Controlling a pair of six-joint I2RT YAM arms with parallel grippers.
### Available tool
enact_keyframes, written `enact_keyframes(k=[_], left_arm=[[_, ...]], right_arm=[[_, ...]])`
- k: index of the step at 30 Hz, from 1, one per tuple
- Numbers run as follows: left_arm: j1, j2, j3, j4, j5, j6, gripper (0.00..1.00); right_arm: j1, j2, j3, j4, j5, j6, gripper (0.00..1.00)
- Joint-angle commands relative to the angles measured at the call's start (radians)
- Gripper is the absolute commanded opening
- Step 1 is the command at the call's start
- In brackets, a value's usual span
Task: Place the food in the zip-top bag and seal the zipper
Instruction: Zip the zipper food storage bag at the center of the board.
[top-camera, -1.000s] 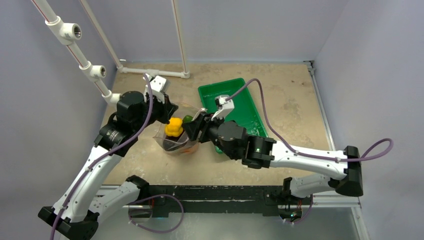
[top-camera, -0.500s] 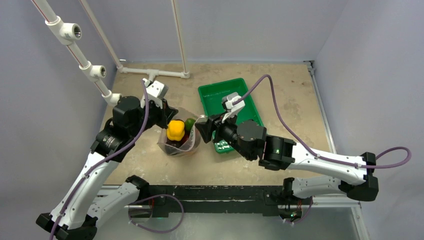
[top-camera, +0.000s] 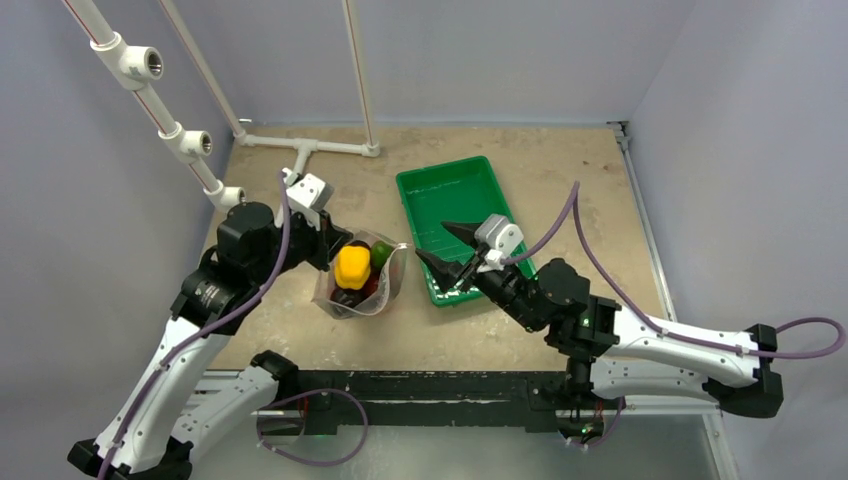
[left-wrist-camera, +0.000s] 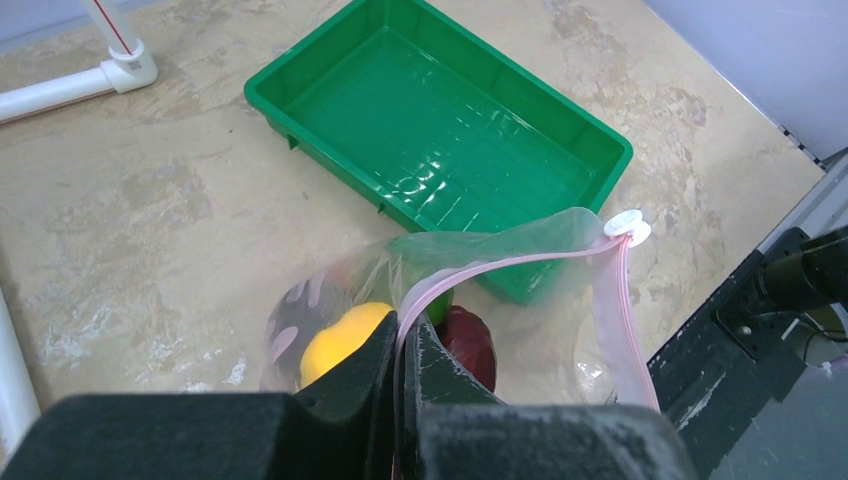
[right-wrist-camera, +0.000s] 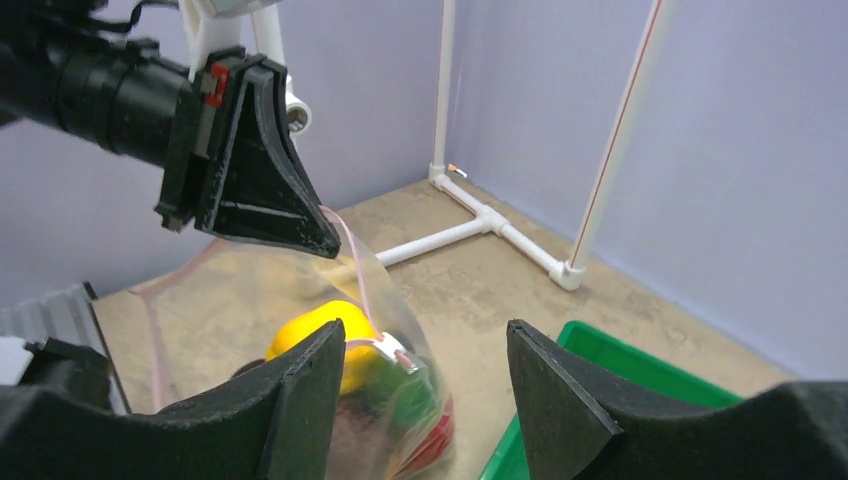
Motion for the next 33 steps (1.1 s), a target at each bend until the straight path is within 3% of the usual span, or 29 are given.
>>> enact_keyframes(k=[1, 12, 23, 33], left_arm=[[-0.001, -0.028, 0.042, -0.018, 0.036, 0.021, 0.0], [-0.001, -0.06, 0.065, -0.053, 0.062, 0.022, 0.0], [-0.002, -0.065, 0.074, -0.072, 0.099, 0.006, 0.0], [-0.002, -0.073, 0.075, -0.08, 0.088, 0.012, 0.0]], right_arm=[[-0.005, -0.006, -0.05, 0.09, -0.131, -0.178, 0.63], [-0.005, 0.011, -0.111, 0.089, -0.402, -0.315, 0.65], [-0.005, 0.108, -0.145, 0.183, -0.513, -0.368, 0.65], [-0.006, 0.163, -0.184, 0.291, -0.492, -0.369, 0.62]])
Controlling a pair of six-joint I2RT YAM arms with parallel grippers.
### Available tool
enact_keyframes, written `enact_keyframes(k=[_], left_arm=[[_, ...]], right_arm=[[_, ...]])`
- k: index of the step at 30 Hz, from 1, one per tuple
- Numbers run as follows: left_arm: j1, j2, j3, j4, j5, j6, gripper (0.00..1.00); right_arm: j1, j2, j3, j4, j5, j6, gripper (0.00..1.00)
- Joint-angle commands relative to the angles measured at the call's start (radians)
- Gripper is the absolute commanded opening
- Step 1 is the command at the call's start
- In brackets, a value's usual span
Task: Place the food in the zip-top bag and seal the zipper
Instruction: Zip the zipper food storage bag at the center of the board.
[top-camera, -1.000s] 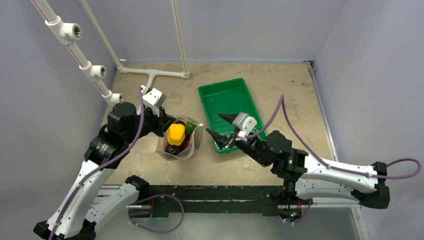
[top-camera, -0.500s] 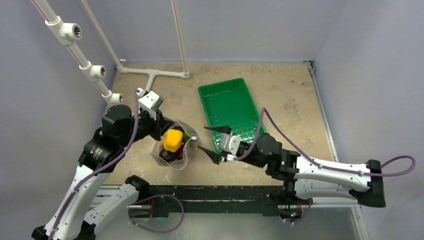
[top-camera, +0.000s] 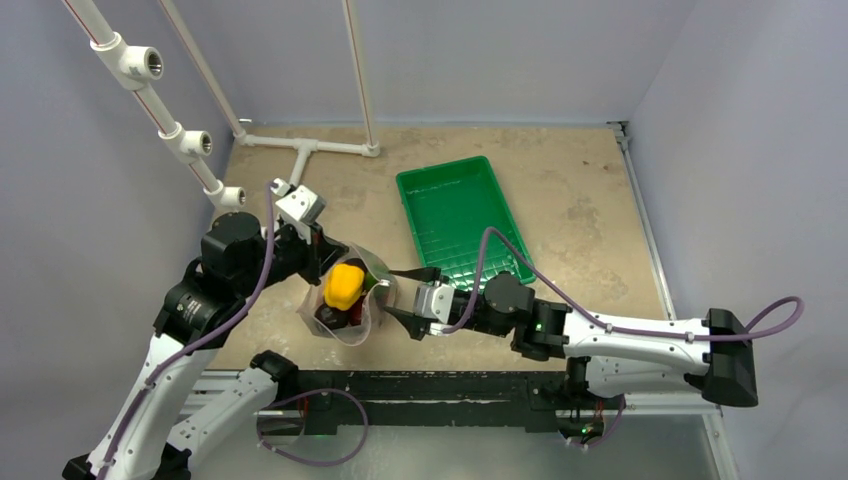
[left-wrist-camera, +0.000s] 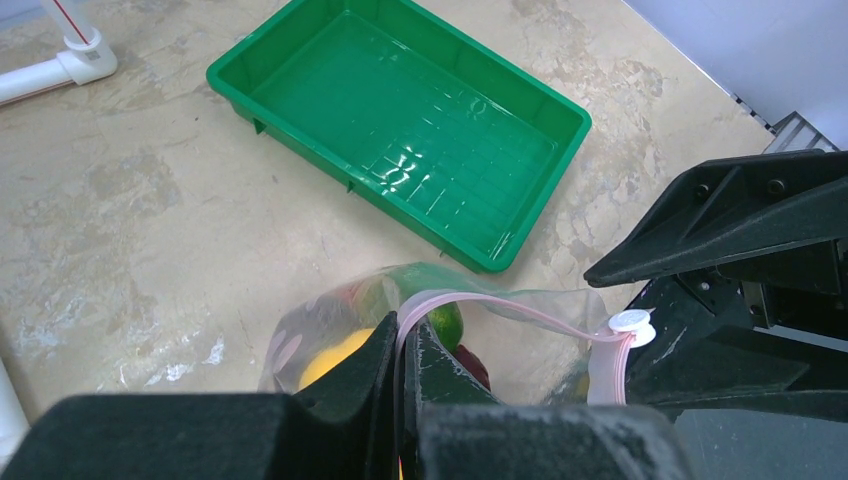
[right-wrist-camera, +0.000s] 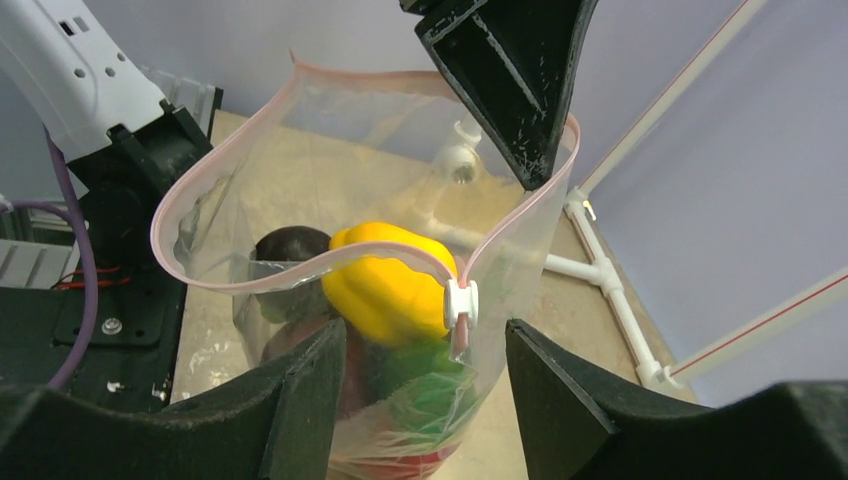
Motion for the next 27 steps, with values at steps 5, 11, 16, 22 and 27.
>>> enact_keyframes(k=[5, 11, 16, 22, 27], left_arm=[[-0.002, -0.014, 0.038, 0.035, 0.017, 0.009, 0.0], [-0.002, -0.012, 0.039, 0.035, 0.023, 0.006, 0.0], [-0.002, -0.011, 0.041, 0.031, 0.024, 0.006, 0.0], [-0.001, -0.01, 0.038, 0.032, 0.023, 0.007, 0.0], [-0.002, -0.006, 0.038, 0.033, 0.028, 0.007, 0.0]], right_arm=[[-0.021, 0.001, -0.036, 0.158, -0.021, -0.011, 0.56], [-0.052, 0.021, -0.051, 0.215, -0.071, -0.005, 0.55], [-0.072, 0.051, -0.061, 0.245, -0.118, 0.001, 0.53], [-0.091, 0.078, -0.071, 0.286, -0.151, 0.011, 0.5], [-0.109, 0.093, -0.074, 0.312, -0.174, 0.015, 0.44]])
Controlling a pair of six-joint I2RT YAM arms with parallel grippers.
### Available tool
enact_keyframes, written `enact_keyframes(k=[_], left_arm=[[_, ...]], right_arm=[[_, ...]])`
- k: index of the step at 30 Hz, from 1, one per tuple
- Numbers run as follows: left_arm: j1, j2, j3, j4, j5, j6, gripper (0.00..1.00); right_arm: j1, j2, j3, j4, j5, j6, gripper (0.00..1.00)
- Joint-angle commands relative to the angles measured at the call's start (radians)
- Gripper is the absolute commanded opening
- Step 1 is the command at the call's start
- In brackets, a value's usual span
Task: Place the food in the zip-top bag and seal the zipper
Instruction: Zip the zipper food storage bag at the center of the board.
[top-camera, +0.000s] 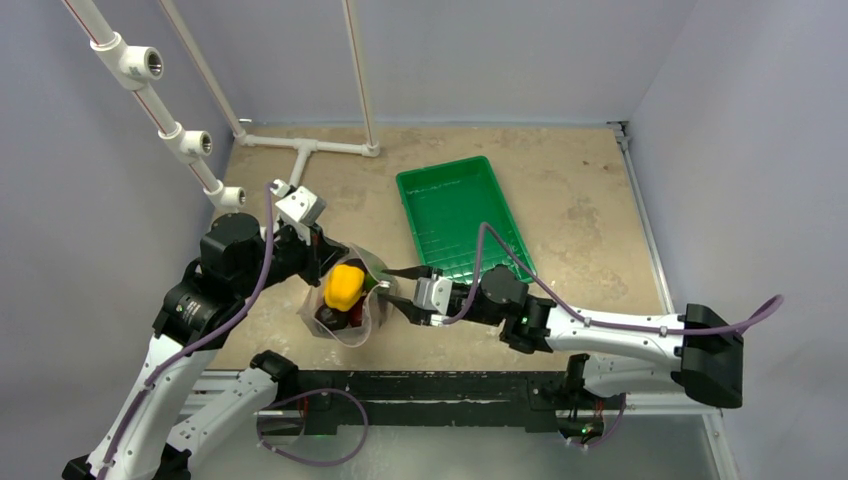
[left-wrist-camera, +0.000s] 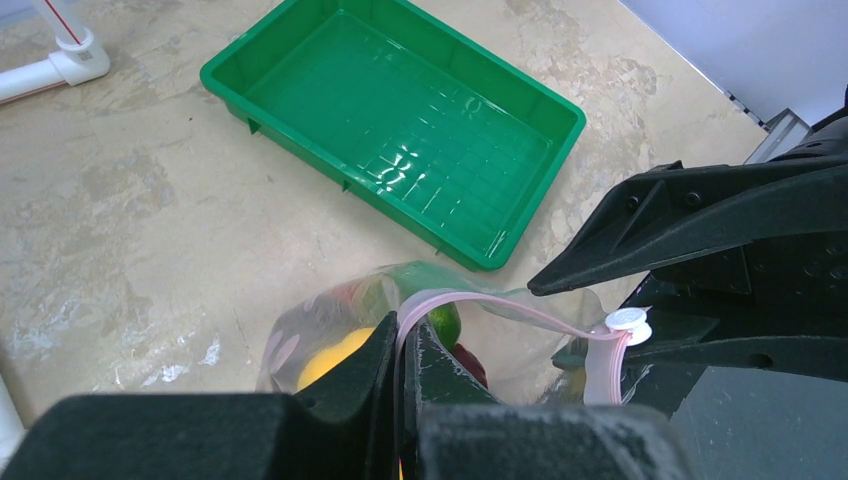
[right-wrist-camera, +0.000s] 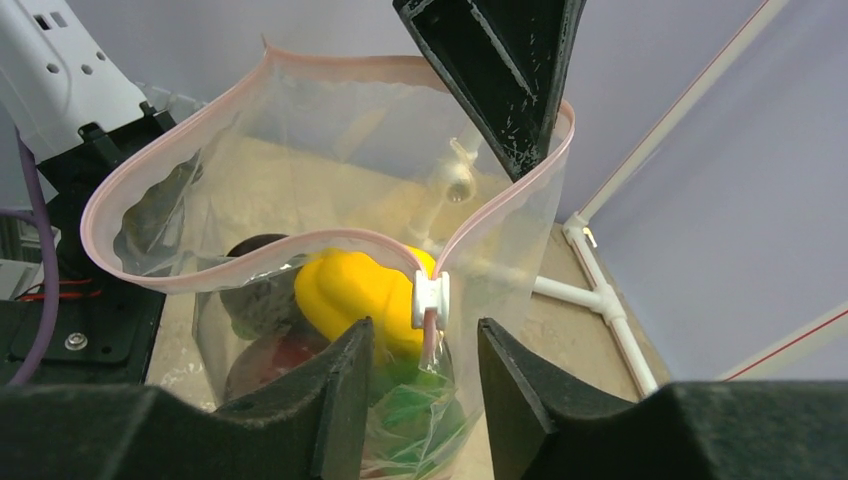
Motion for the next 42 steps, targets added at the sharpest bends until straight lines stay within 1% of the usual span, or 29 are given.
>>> enact_keyframes(k=[1, 5, 8, 11, 15, 20, 27, 32, 37, 40, 42], left_arm=[[-0.002, -0.003, 0.037, 0.037, 0.018, 0.007, 0.0], [-0.003, -0.004, 0.036, 0.035, 0.017, 0.006, 0.0], [-0.002, -0.004, 0.037, 0.034, 0.018, 0.005, 0.0], [-0.001, -0.001, 0.039, 0.028, 0.014, 0.003, 0.0], [-0.001, -0.005, 0.044, 0.019, 0.004, 0.0, 0.0], [0.0, -0.007, 0.055, 0.006, -0.013, -0.005, 0.0], [-0.002, 0.0, 0.093, -0.034, -0.042, -0.014, 0.0], [-0.002, -0.009, 0.129, -0.058, -0.067, -0.014, 0.12], [-0.001, -0.01, 0.173, -0.081, -0.084, -0.008, 0.22], [-0.001, -0.011, 0.199, -0.082, -0.058, -0.013, 0.28], [-0.002, -0.018, 0.202, -0.063, 0.002, -0.015, 0.36]], right_arm=[[-0.018, 0.003, -0.005, 0.09, -0.04, 0.013, 0.43], [-0.036, 0.011, -0.008, 0.108, -0.062, 0.017, 0.39], [-0.048, 0.019, -0.002, 0.115, -0.079, 0.019, 0.33], [-0.054, 0.022, 0.001, 0.12, -0.096, 0.015, 0.22], [-0.057, 0.026, 0.008, 0.105, -0.106, 0.008, 0.0], [-0.058, 0.011, 0.02, 0.074, -0.118, 0.007, 0.0], [-0.058, -0.014, 0.1, -0.049, -0.132, -0.012, 0.0], [-0.058, -0.015, 0.166, -0.163, -0.118, -0.014, 0.0], [-0.057, -0.029, 0.192, -0.215, -0.132, -0.002, 0.0], [-0.057, -0.039, 0.2, -0.23, -0.146, 0.012, 0.0], [-0.057, -0.043, 0.207, -0.24, -0.158, 0.021, 0.0]])
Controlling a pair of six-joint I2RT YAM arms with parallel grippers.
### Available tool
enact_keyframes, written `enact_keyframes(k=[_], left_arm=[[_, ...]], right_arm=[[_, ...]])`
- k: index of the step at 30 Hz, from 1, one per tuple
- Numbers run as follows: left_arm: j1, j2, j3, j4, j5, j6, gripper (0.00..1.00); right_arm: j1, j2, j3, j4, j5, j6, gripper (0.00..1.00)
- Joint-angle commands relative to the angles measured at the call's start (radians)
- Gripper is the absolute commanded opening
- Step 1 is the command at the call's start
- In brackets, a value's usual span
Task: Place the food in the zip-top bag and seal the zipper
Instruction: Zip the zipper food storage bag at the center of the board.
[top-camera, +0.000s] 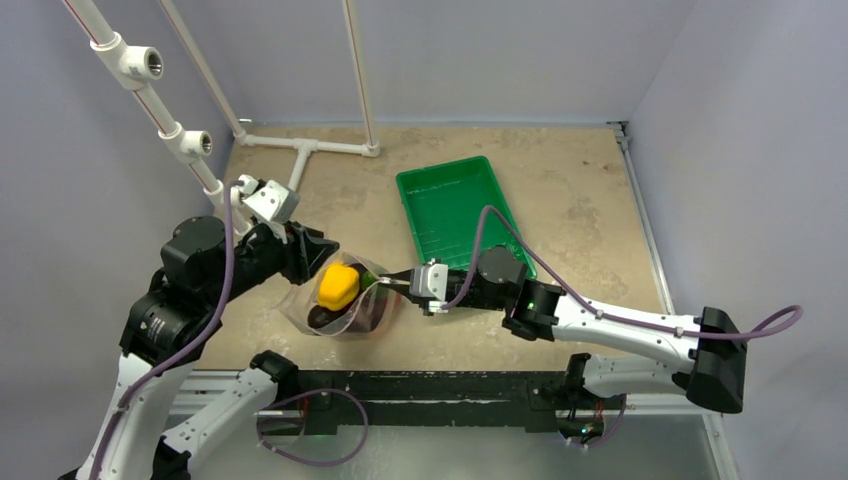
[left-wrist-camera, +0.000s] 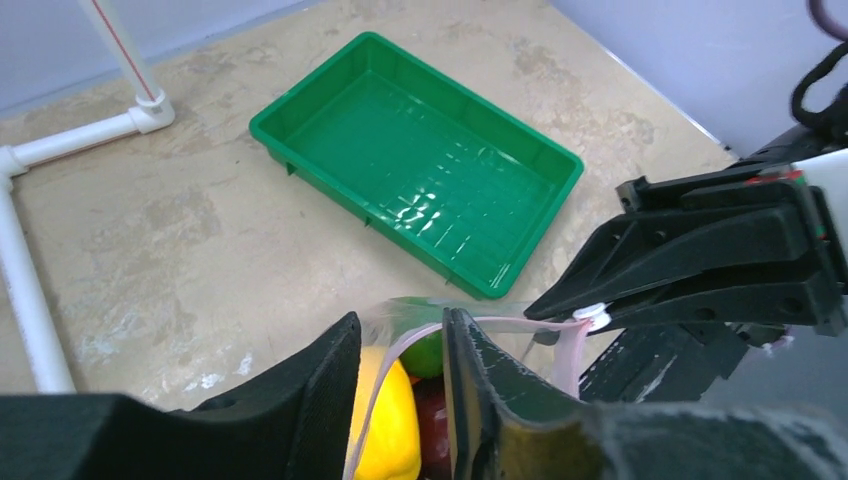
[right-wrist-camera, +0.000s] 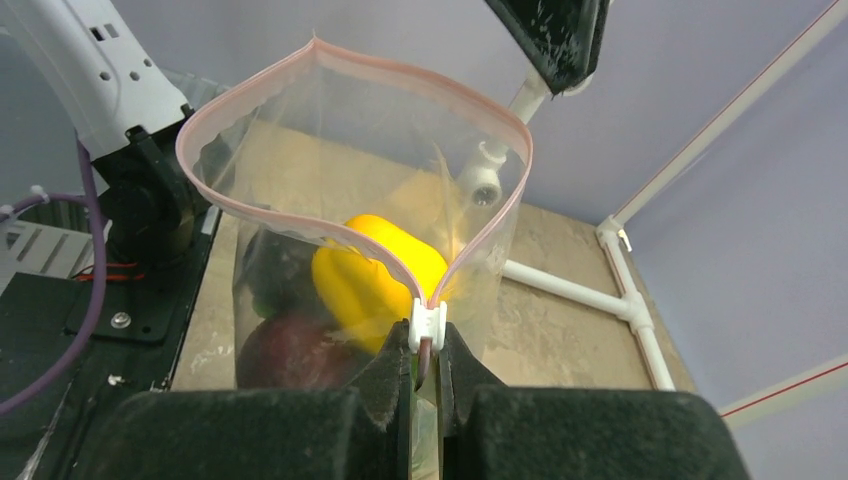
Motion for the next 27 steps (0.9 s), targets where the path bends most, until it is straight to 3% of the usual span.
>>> enact_keyframes(k=[1, 6, 11, 22, 23, 24, 27], left_arm=[[-0.002, -0.017, 0.039, 0.041, 0.112, -0.012, 0.39], [-0.002, -0.041, 0.0, 0.132, 0.317, -0.004, 0.54], [-0.001, -0.053, -0.047, 0.2, 0.427, 0.016, 0.58], [-0.003, -0.069, -0.209, 0.367, 0.608, 0.041, 0.54], [-0.003, -0.071, -0.216, 0.377, 0.625, 0.041, 0.53], [-0.003, -0.073, -0.222, 0.385, 0.642, 0.04, 0.52], [-0.004, -0.081, -0.243, 0.405, 0.675, 0.039, 0.48]], right_arm=[[-0.001, -0.033, 0.07, -0.017, -0.04, 0.024, 0.0], [-0.001, -0.014, 0.143, -0.108, -0.075, 0.054, 0.0], [-0.001, 0.009, 0.234, -0.222, -0.1, 0.083, 0.0], [0.0, 0.036, 0.296, -0.335, -0.151, 0.118, 0.0], [0.0, 0.036, 0.293, -0.336, -0.229, 0.12, 0.0], [0.0, 0.035, 0.29, -0.337, -0.163, 0.121, 0.0], [0.0, 0.035, 0.282, -0.336, -0.157, 0.127, 0.0]])
